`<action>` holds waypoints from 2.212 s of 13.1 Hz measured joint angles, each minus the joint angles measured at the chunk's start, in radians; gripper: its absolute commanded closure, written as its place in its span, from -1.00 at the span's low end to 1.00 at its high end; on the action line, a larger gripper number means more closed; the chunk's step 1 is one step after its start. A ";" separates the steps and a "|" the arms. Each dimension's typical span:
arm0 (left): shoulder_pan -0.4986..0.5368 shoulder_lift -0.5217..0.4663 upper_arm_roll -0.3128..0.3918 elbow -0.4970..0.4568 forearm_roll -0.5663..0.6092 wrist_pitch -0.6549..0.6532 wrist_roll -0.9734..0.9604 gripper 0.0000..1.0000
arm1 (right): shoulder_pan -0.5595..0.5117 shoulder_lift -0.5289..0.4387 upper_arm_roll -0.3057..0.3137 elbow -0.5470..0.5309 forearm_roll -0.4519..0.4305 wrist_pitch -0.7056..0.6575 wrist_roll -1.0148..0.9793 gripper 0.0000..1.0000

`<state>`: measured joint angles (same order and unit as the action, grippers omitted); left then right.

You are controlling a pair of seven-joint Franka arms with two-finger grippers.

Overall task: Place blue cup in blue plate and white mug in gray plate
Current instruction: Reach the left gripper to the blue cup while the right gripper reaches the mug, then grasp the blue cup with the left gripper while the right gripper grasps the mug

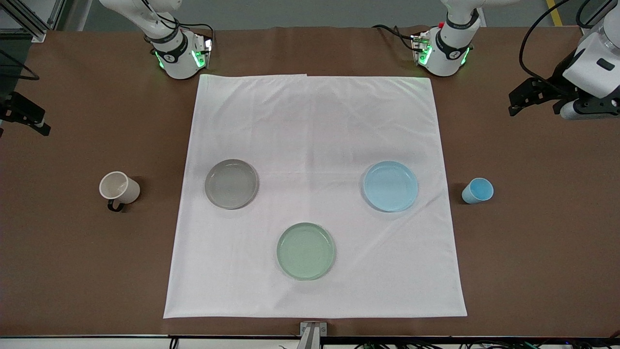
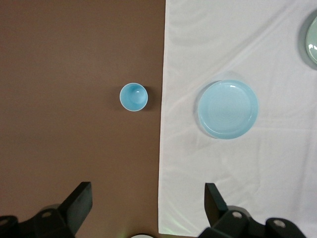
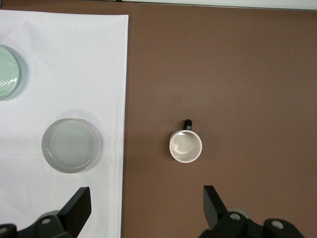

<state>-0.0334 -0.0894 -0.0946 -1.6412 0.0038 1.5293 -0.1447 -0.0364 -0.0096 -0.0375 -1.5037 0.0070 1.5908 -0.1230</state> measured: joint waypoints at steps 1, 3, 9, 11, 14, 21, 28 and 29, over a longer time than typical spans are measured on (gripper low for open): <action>0.000 0.000 0.000 0.001 0.000 0.000 0.000 -1.00 | 0.000 0.000 0.000 0.000 0.000 0.000 0.000 -1.00; 0.007 0.000 0.003 0.003 0.009 0.000 0.000 -1.00 | 0.000 0.000 0.000 0.000 0.000 0.000 0.000 -1.00; 0.066 0.077 0.009 -0.010 0.053 0.005 0.008 -1.00 | 0.002 0.003 0.001 0.000 0.000 -0.001 0.000 -1.00; 0.092 0.124 0.009 -0.058 0.053 0.078 0.011 -1.00 | 0.002 0.012 0.000 0.000 0.000 0.000 0.000 -1.00; 0.128 0.160 0.010 -0.228 0.054 0.325 0.011 -1.00 | 0.002 0.065 -0.001 -0.003 -0.002 0.007 0.000 -1.00; 0.165 0.321 0.010 -0.423 0.054 0.721 0.012 -0.62 | -0.078 0.396 -0.015 -0.067 -0.011 0.279 -0.001 -1.00; 0.179 0.464 0.010 -0.437 0.054 0.861 0.012 0.55 | -0.090 0.468 -0.017 -0.313 -0.011 0.633 -0.001 -1.00; 0.179 0.468 0.010 -0.437 0.054 0.862 0.012 0.73 | -0.095 0.468 -0.018 -0.345 -0.011 0.681 -0.004 -1.00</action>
<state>0.1459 0.3788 -0.0850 -2.0784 0.0576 2.3908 -0.1324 -0.1313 0.4585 -0.0550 -1.8484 -0.0040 2.2713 -0.1268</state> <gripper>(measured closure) 0.555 0.000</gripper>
